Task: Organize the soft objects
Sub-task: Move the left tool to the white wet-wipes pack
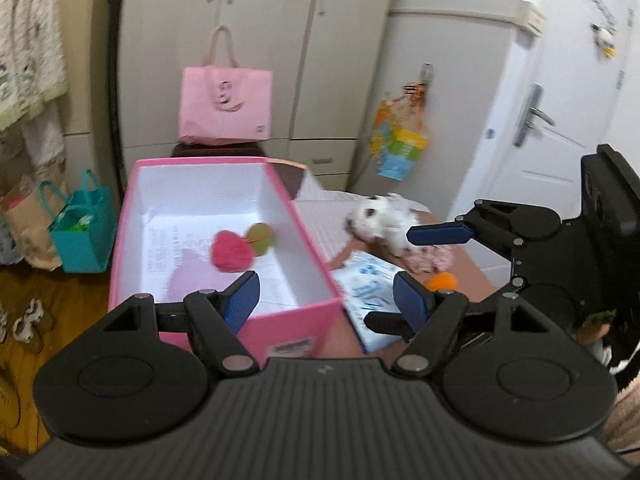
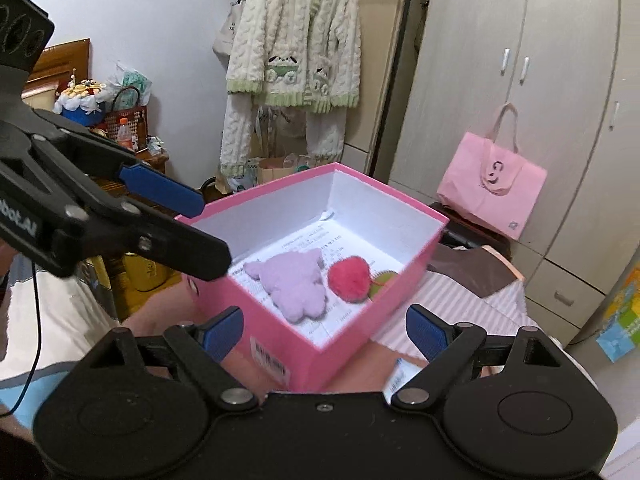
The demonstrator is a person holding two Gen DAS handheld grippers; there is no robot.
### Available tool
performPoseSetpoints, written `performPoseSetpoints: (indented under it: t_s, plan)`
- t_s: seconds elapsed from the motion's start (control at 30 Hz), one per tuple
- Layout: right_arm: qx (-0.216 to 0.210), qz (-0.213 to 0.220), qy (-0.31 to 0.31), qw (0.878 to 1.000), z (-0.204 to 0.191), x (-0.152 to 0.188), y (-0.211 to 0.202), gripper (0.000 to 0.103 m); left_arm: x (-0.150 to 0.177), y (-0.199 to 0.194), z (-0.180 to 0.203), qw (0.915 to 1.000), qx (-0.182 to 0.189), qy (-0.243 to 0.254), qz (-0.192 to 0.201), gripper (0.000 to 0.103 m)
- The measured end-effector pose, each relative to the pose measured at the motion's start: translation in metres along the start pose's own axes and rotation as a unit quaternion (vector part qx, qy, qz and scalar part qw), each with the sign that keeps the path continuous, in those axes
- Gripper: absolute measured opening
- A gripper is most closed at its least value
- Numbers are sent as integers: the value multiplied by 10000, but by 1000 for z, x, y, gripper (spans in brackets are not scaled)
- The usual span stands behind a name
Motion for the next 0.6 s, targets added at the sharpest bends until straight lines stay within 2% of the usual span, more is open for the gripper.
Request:
performPoseSetpoints:
  t_s: [0.3,0.5,0.6]
  plan:
    - [229,-109,156,9996,25,52,-42,91,16,21,53,9979,525,339,-173,73]
    - [253,-84,467,9986,32,88,-62,91,33,54,74,9951,843,227,-464,73]
    - [270,-62,470,9985,31,103,-60,91,43,73,80,9945,829,207,-605,73]
Point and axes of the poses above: each gripper's, at about its wrist camera, not at the fingertips, and y roughly the way its jaws point, z to its right, x to its underside, the point moved 3 cm from there along y, roughly the way its jaws point, and after that the axes turned 8 degrees about x, right-handed, at the moved point
